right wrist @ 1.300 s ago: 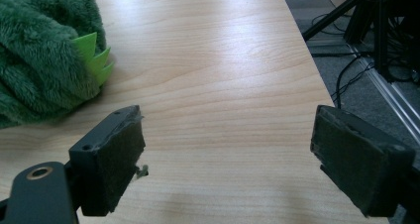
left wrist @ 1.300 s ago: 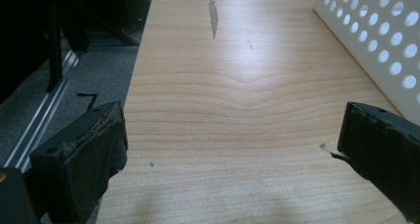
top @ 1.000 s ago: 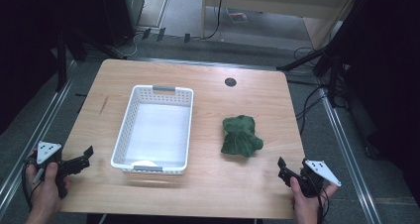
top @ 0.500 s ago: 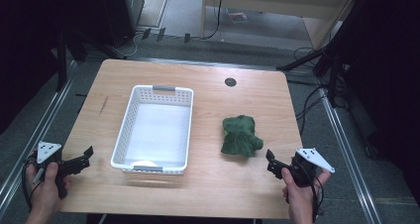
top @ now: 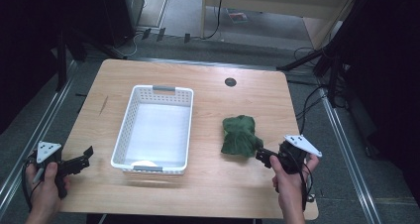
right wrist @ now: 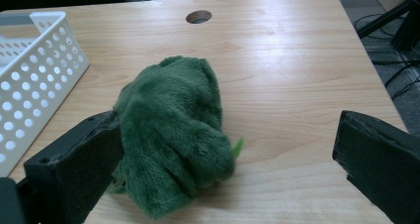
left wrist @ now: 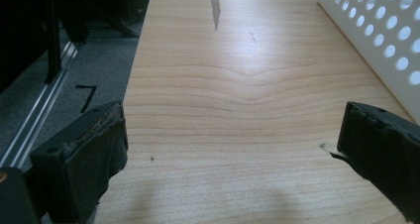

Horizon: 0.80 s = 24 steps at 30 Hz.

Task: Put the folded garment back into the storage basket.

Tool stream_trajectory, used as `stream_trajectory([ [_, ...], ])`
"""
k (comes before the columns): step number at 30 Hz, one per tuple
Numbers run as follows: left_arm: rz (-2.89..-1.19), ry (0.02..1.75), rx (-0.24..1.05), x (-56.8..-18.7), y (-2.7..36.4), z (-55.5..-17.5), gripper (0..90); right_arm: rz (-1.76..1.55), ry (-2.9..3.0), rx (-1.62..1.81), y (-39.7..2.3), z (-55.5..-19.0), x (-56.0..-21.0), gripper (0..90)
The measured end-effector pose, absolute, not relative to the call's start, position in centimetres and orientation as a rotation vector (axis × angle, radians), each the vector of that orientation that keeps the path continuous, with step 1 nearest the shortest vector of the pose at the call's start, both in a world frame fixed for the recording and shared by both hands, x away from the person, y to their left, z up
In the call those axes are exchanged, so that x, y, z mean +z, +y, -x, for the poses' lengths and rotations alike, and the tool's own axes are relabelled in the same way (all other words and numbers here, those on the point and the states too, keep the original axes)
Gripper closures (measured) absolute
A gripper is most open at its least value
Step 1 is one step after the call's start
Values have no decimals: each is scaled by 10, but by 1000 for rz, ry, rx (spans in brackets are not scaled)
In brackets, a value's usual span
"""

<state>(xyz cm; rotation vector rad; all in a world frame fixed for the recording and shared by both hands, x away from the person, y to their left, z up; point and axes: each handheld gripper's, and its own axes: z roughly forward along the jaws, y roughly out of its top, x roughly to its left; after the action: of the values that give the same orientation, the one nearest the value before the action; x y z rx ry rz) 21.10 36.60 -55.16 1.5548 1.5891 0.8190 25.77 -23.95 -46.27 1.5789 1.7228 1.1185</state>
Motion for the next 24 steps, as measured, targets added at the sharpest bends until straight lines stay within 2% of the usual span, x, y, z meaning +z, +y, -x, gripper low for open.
stream_trajectory([
  [24,-1553,1596,815,-552,366,-212,2,-1591,1842,1116,-195,-302,-455,0],
])
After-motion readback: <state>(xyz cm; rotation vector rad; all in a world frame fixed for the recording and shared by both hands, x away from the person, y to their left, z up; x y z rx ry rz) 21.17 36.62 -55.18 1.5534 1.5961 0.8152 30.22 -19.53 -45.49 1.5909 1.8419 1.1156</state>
